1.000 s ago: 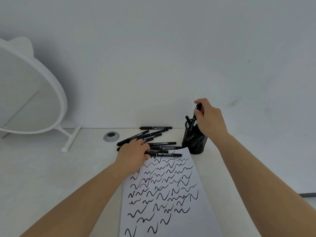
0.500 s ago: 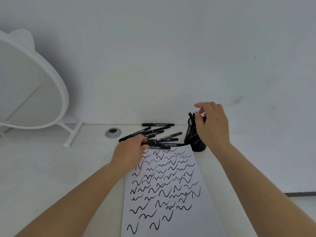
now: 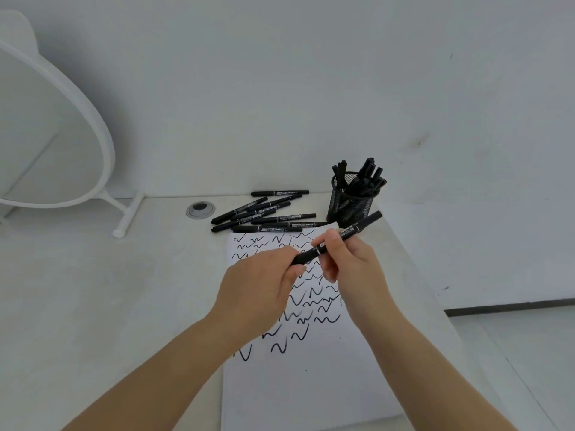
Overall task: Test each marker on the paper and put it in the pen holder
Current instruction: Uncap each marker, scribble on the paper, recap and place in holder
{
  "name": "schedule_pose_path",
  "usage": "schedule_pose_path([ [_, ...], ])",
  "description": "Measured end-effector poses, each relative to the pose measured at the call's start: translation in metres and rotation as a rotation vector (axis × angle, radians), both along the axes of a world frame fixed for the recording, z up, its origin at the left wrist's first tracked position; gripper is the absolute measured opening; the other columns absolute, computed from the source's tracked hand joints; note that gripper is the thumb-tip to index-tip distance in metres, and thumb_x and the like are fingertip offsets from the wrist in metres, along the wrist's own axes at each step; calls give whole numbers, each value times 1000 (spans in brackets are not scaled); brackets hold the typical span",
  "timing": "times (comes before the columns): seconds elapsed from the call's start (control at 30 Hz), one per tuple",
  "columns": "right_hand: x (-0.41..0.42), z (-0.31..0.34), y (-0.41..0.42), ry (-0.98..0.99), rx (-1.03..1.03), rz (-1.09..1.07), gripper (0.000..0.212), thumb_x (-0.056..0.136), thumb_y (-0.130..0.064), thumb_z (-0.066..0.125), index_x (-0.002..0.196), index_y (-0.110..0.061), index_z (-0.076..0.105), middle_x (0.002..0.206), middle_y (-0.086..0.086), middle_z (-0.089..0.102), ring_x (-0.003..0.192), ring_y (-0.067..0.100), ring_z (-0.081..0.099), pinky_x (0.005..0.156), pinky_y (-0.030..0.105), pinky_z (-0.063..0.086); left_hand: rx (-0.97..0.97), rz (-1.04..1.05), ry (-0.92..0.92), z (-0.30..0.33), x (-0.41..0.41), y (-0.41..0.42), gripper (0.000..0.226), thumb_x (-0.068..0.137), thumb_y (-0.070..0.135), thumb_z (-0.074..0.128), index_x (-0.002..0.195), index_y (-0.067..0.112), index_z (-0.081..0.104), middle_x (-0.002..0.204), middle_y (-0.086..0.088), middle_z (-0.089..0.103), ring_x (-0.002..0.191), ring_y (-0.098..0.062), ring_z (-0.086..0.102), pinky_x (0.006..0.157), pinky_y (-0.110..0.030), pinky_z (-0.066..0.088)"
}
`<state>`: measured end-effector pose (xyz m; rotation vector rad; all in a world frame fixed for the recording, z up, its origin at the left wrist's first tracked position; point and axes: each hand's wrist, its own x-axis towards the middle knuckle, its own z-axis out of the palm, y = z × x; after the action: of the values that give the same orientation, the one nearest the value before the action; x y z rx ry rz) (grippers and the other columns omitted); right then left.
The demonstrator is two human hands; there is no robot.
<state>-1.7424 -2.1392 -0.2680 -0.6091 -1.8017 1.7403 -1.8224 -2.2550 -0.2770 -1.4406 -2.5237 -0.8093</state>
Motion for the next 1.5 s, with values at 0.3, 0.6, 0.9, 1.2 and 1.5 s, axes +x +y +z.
schedule_pose_path([
  [0.3,45,-11,62,19,-66,-401,31,91,-30,50,64,-16,56,40,-9,44,36,5,35,37,14,32,48,219,-100,-33,-5,-41,20,95,33,34,84,22,47,60,8,48,54,-16,46,49,-30,30],
  [0.6,53,-64,46,-128,67,-222,22,83,-12,62,65,-20,52,43,-6,52,41,7,44,44,15,36,96,-89,-594,-43,11,-11,20,95,28,42,78,31,53,64,20,59,57,2,53,51,-12,37],
  [0.9,53,-70,45,-222,215,-255,11,68,-22,54,61,-24,47,52,1,48,47,15,38,48,27,30,103,-43,-578,-57,12,-15,18,95,29,42,83,27,55,68,22,60,59,4,54,53,-11,38],
  [1.2,53,-76,49,-243,295,-279,17,73,-19,56,61,-21,44,42,-11,45,40,5,35,39,14,29,71,-52,-513,-59,13,-15,16,94,30,43,85,25,55,74,24,60,66,-2,56,54,-14,39],
  [1.5,55,-63,49,-53,304,-420,20,86,-17,61,76,-32,53,72,-8,61,64,12,58,60,27,48,59,-51,-512,-61,12,-15,16,94,33,44,83,27,53,74,23,60,56,-5,50,52,-16,38],
])
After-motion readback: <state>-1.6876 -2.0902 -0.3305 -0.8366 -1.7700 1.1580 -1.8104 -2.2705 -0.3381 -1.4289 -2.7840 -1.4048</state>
